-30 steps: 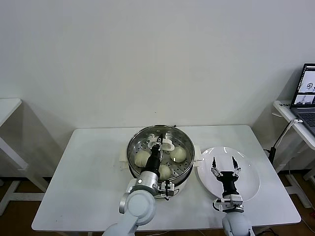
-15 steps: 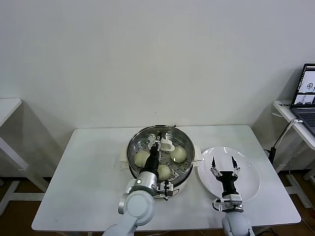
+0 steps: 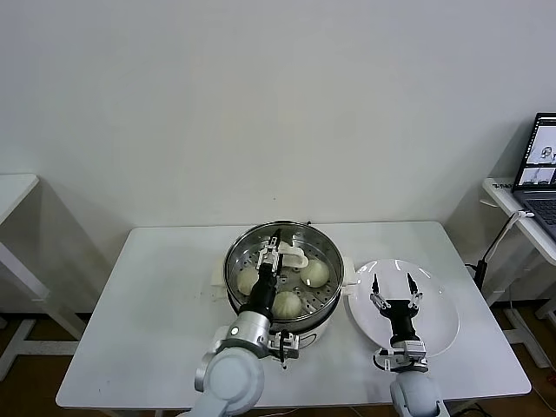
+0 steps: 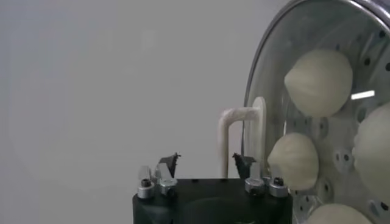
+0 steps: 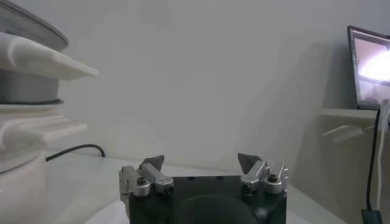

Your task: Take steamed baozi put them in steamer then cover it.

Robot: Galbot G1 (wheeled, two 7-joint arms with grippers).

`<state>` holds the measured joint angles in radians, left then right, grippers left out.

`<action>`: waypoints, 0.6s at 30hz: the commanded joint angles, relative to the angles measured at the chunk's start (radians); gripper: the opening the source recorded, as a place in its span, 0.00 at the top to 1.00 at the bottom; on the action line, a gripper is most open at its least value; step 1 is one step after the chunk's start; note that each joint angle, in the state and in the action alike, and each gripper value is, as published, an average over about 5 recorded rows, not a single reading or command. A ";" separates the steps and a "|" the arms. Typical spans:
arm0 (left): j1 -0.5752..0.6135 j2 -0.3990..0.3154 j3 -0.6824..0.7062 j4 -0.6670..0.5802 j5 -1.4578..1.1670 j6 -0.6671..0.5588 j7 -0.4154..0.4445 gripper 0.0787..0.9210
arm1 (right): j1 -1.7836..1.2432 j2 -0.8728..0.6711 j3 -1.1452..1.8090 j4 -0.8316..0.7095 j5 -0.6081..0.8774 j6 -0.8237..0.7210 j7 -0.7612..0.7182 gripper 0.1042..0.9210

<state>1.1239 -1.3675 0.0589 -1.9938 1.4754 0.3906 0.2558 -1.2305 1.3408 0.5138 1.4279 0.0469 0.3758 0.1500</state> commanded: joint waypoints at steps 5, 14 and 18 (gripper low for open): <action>0.113 0.179 -0.054 -0.246 -0.202 -0.035 -0.055 0.12 | -0.002 -0.007 -0.004 0.023 0.035 -0.004 -0.001 0.12; 0.295 0.161 -0.436 -0.236 -0.845 -0.274 -0.423 0.12 | -0.031 -0.033 -0.008 0.079 0.197 -0.038 -0.028 0.12; 0.316 0.143 -0.567 -0.068 -1.178 -0.449 -0.462 0.12 | -0.047 -0.039 -0.014 0.106 0.234 -0.046 -0.037 0.12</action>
<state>1.3026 -1.2327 -0.1536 -2.1969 1.0605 0.2662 0.0603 -1.2561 1.3133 0.5040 1.4839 0.1533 0.3511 0.1356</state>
